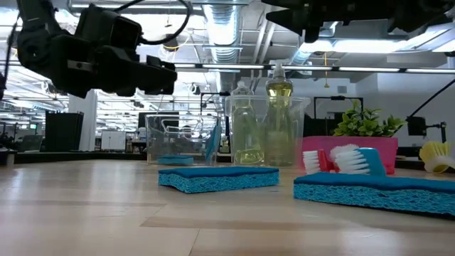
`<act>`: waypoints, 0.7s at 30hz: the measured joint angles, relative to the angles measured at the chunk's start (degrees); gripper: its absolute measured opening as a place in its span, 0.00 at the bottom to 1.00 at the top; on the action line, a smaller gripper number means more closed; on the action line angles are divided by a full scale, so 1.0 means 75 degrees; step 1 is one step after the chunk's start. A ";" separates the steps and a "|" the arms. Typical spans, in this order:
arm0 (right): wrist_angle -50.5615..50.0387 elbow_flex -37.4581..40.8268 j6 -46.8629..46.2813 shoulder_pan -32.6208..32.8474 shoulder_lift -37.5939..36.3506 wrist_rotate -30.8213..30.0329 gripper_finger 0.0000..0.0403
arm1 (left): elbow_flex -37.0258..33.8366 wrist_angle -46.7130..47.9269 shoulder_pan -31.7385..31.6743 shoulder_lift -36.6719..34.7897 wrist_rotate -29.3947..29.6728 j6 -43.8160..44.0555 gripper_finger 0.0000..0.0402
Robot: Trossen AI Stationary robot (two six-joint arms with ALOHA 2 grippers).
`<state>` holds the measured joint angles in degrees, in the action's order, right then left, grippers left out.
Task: Pick & Place Kitchen Sink Supplies
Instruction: Put the blue sponge into the left transparent bin
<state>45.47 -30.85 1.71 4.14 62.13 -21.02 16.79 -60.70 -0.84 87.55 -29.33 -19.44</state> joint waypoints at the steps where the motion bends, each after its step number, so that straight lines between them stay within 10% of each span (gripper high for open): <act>1: 0.0002 0.0000 -0.0107 0.0011 0.0000 0.0000 0.64 | 0.0096 -0.0015 0.0196 0.0145 0.0286 -0.0076 0.34; 6: -0.0072 0.0000 -0.0242 0.0236 0.0000 0.0000 0.64 | 0.0507 -0.0026 0.0872 0.0804 0.1347 -0.0419 0.38; 21: -0.0173 0.0000 -0.0242 0.0905 0.0000 -0.0003 0.64 | 0.1512 -0.0029 0.1749 0.2432 0.1066 -0.0037 0.41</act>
<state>44.18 -30.85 -0.10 10.92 62.13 -21.04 28.13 -60.91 12.27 105.79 -21.33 -19.72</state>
